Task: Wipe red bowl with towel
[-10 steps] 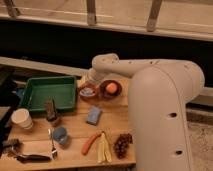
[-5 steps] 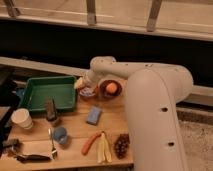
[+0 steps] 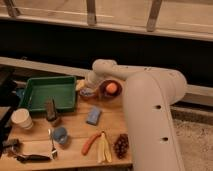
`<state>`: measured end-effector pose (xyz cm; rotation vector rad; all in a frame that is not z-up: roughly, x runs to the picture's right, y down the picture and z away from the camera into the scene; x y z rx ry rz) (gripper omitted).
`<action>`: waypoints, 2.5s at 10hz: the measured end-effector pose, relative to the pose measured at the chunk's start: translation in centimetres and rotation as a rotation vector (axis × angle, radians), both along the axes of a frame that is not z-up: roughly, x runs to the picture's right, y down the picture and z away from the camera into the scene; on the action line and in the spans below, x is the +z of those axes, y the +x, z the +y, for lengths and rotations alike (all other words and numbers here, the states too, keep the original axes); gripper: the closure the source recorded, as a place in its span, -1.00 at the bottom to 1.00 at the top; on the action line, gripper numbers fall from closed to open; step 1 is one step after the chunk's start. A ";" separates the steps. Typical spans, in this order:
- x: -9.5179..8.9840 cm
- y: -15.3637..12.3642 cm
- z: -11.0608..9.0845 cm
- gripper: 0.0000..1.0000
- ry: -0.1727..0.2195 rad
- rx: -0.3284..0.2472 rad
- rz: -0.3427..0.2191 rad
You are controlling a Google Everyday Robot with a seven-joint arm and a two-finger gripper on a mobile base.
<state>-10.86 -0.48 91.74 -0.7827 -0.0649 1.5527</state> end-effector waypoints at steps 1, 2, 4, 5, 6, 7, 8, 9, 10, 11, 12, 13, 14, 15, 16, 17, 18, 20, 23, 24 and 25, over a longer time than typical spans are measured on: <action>0.6 0.2 0.2 -0.39 -0.009 0.005 0.001; 1.2 0.4 0.4 -0.39 -0.015 0.010 0.003; 1.9 0.4 0.7 -0.39 -0.026 0.014 0.004; 2.2 0.3 1.0 -0.39 -0.033 0.014 0.005; 2.3 0.2 1.0 -0.36 -0.035 0.013 0.005; 2.4 0.3 1.1 -0.25 -0.039 0.013 0.007; 2.5 0.4 1.1 -0.06 -0.040 0.014 0.009; 2.5 0.3 1.1 0.19 -0.041 0.016 0.011; 2.5 0.3 1.1 0.35 -0.043 0.017 0.013; 2.5 0.3 1.1 0.59 -0.046 0.022 0.014; 2.6 0.7 1.1 0.80 -0.042 0.022 0.018; 2.5 0.9 0.9 0.95 -0.038 0.029 0.018; 2.4 0.9 0.8 1.00 -0.036 0.034 0.015; 2.1 0.6 0.3 1.00 -0.027 0.048 0.001; 1.6 0.8 -0.3 1.00 -0.013 0.058 -0.006; 0.8 1.2 -1.2 1.00 0.008 0.072 -0.012; -0.1 1.3 -2.0 1.00 0.027 0.078 -0.016; -1.7 1.2 -3.1 1.00 0.062 0.071 -0.017; -1.0 2.9 -2.8 1.00 0.049 0.074 0.035; -0.2 3.2 -2.3 1.00 0.037 0.074 0.049; 1.2 3.3 -1.7 1.00 0.020 0.081 0.062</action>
